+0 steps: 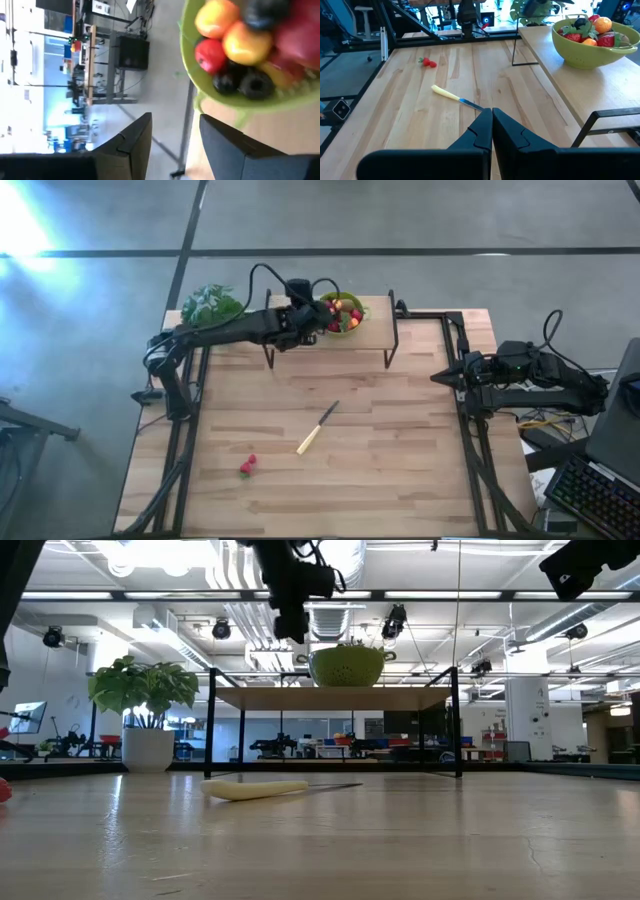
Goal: Pick & Place Fruit
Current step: Put the strawberry into the strainer bowl
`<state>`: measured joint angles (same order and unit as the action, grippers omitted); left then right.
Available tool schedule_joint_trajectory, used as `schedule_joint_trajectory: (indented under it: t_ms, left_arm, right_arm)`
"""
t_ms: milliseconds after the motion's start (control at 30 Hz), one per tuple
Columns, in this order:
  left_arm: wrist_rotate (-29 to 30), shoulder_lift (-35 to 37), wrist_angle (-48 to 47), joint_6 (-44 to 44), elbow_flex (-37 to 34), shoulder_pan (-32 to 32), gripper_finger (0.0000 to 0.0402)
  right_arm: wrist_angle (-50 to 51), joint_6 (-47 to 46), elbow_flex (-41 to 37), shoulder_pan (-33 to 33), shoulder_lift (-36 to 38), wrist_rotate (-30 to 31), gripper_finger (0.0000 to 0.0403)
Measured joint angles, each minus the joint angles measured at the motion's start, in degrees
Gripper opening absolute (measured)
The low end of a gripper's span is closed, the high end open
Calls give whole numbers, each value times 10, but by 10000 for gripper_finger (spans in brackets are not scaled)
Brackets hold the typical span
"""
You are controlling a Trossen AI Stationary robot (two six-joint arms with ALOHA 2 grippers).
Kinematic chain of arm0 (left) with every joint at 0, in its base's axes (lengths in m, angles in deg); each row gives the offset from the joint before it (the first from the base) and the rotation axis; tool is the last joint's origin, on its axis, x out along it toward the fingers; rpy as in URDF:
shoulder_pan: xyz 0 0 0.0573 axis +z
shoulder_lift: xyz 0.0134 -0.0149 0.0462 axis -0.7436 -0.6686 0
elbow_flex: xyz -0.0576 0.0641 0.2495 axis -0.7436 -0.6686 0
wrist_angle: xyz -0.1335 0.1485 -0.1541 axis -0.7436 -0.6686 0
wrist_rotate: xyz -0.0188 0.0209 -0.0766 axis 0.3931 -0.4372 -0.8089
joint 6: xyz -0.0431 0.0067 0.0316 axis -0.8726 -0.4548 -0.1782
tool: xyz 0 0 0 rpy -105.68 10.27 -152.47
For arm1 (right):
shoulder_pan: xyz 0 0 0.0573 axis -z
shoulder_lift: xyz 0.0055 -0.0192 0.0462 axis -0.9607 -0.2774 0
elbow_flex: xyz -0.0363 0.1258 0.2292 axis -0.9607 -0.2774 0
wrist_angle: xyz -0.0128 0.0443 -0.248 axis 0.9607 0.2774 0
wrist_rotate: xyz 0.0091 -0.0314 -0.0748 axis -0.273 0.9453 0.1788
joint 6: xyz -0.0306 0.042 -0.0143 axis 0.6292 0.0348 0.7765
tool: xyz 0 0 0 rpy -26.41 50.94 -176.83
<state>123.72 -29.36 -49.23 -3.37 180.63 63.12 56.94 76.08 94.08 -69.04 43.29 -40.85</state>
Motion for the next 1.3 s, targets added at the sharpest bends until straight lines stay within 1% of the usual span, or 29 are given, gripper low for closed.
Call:
schedule_joint_trajectory:
  t_ms: [133,267,333,400,433,533,633,667,767,833,1033,1200,1300]
  left_arm:
    - [16,0,-77,-17,22,-30,170]
    - [16,0,-162,-81,44,-64,170]
    - [4,0,-218,-124,53,-82,169]
    - [-35,0,-281,-176,62,-102,168]
    - [-64,0,-313,-203,66,-112,167]
    - [-172,1,-386,-275,70,-144,168]
    - [-279,1,-419,-328,66,-178,168]
    - [-306,1,-429,-339,65,-190,168]
    - [-361,1,-435,-375,60,-231,168]
    - [-370,1,-439,-389,57,-261,168]
    - [-372,1,-440,-443,55,-356,168]
    - [-372,1,-440,-546,55,-429,168]
    - [-372,1,-441,-577,53,-471,168]
  right_arm:
    - [0,0,0,0,0,0,8]
    - [0,0,0,0,0,0,8]
    - [0,0,0,0,0,0,8]
    - [0,0,0,0,0,0,8]
    - [0,0,0,0,0,0,8]
    - [0,0,0,0,0,0,8]
    - [0,0,0,0,0,0,8]
    - [0,0,0,0,0,0,8]
    - [0,0,0,0,0,0,8]
    - [0,0,0,0,0,0,8]
    - [0,0,0,0,0,0,8]
    - [0,0,0,0,0,0,8]
    - [0,0,0,0,0,0,8]
